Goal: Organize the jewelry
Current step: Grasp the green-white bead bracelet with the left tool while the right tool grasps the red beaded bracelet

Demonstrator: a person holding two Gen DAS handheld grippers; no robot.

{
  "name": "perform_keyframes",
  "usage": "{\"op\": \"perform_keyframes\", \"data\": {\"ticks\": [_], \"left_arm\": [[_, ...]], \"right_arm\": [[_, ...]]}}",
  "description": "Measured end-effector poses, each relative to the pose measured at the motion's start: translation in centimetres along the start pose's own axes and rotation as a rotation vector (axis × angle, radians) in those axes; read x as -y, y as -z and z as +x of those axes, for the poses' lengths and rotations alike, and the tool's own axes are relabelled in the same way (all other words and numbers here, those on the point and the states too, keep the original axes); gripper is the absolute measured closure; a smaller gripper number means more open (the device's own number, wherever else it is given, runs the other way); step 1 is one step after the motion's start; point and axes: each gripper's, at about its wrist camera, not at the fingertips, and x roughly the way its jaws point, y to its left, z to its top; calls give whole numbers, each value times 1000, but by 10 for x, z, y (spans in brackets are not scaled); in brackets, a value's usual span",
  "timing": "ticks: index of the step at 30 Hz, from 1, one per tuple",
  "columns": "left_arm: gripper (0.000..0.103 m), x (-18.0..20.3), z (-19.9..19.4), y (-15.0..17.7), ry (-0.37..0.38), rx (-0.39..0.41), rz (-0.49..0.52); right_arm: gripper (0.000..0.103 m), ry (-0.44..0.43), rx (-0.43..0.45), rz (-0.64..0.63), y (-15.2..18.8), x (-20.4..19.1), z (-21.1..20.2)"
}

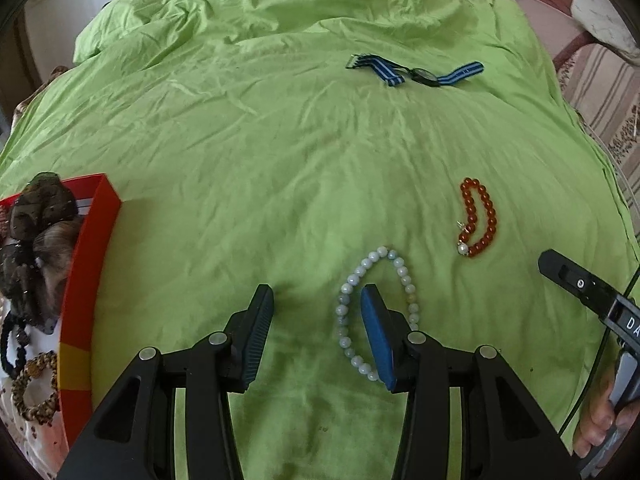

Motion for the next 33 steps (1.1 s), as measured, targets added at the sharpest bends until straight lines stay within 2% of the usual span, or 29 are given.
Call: {"op": "perform_keyframes", "data": {"ticks": [7, 8, 10, 12, 22, 26, 27, 28, 29, 30, 33], "left_arm": [[61, 8, 9, -2, 1, 11, 42], [65, 10, 9, -3, -2, 13, 52], [84, 12, 9, -4, 13, 15, 55], [90, 12, 6, -4, 15, 21, 48], [90, 7, 8, 0, 36, 31, 35], [90, 8, 8, 0, 29, 30, 36], [90, 8, 8, -1, 25, 29, 33], [92, 9, 7, -1, 23, 29, 30], [95, 9, 4, -2, 21, 27, 25], [98, 10, 2, -1, 23, 27, 23], [98, 9, -13, -1, 32, 38, 19]], "right_arm": [[63, -6, 30, 22, 1, 1, 2], [63, -8, 24, 33, -1, 1, 4], [63, 4, 11, 35, -6, -2, 11], [63, 19, -2, 11, -12, -7, 20], [63, 88, -46, -104, -31, -29, 59], [63, 180, -59, -218, -29, -48, 72], [67, 201, -59, -255, -28, -54, 74], [78, 210, -59, -282, -27, -57, 75], [83, 214, -55, -303, -26, -61, 75], [95, 210, -50, -305, -26, -62, 73], [95, 155, -33, -255, -28, -57, 62]]}}
